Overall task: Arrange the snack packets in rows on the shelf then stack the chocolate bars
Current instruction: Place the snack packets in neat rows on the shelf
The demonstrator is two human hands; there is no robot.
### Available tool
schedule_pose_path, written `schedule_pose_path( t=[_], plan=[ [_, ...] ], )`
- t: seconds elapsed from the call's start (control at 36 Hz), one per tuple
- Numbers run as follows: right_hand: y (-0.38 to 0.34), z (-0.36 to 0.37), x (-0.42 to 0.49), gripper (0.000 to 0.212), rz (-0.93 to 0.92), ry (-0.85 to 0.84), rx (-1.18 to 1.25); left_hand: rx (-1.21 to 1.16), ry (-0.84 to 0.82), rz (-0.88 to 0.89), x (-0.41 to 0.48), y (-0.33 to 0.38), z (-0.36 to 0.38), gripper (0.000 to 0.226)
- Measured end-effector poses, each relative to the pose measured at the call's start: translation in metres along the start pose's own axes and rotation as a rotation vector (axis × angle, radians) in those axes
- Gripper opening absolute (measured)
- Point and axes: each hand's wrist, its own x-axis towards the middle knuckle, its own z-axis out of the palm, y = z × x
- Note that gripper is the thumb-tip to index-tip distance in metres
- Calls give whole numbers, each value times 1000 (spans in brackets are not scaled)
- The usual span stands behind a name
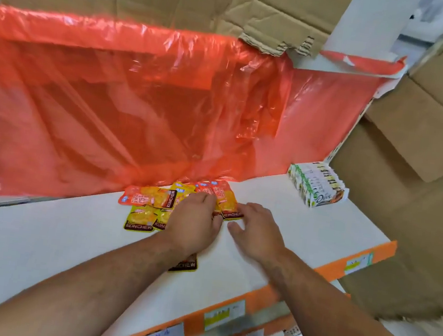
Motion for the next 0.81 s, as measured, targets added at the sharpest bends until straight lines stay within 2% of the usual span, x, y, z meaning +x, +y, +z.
schedule_pose_path(
  t=[0.11, 0.22, 0.31, 0.39, 0.47, 0.53, 0.58, 0.64, 0.72, 0.81],
  plan=[
    [3, 4, 24, 41, -48, -2, 23, 36, 12, -44, 12, 3, 6, 41],
    [13, 7, 46, 54, -118, -88, 12, 194, -41, -111, 20, 14, 11, 41],
    [23, 6, 57, 53, -172, -146, -38, 253, -84, -140, 21, 24, 16, 38],
    [34, 2, 65, 38, -213, -138, -5, 251, -78, -149, 25, 34, 24, 34],
    [40, -3, 73, 20, -210, -92, 50, 140, -40, -150, 27, 41, 30, 42],
    [45, -7, 77, 25, -166, -118, 114, 59, -11, -177, 24, 52, 36, 37],
    [48, -8, 81, 38, -99, -165, 163, -5, 54, -232, 19, 62, 44, 20],
    [50, -9, 83, 48, -59, -206, 210, -75, 155, -334, 15, 70, 54, 14],
    [55, -12, 87, 58, -48, -251, 259, -149, 241, -543, 16, 78, 64, 25],
    [59, -14, 91, 48, -68, -285, 259, -162, 214, -656, 23, 80, 60, 36]
  ],
)
